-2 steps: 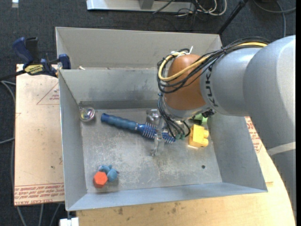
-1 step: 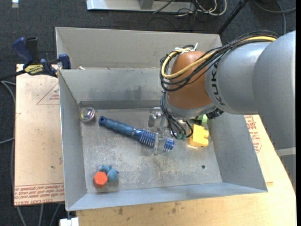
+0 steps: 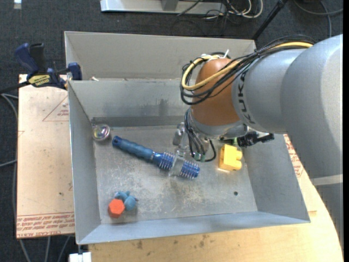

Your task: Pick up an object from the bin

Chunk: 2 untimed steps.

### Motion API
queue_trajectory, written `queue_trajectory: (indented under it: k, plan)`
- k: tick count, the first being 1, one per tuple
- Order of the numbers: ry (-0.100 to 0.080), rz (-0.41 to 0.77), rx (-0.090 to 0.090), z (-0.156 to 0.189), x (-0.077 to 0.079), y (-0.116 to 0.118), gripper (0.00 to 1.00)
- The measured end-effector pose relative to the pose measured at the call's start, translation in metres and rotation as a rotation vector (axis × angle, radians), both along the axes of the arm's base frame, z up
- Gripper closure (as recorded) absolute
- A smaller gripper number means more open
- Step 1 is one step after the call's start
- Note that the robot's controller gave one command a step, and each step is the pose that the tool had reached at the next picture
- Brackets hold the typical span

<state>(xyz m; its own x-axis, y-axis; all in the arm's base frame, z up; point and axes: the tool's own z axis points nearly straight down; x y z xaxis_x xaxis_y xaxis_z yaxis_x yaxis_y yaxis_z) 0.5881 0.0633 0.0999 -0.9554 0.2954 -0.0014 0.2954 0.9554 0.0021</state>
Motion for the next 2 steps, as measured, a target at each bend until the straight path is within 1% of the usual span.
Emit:
queue_trajectory:
  k: [1,2]
  plan:
    - [0.003,-0.134,0.0,-0.0307,-0.0026,0.0096,0.0]
    - [0.002,-0.132,0.0,-0.0306,-0.0023,0.0099,0.0]
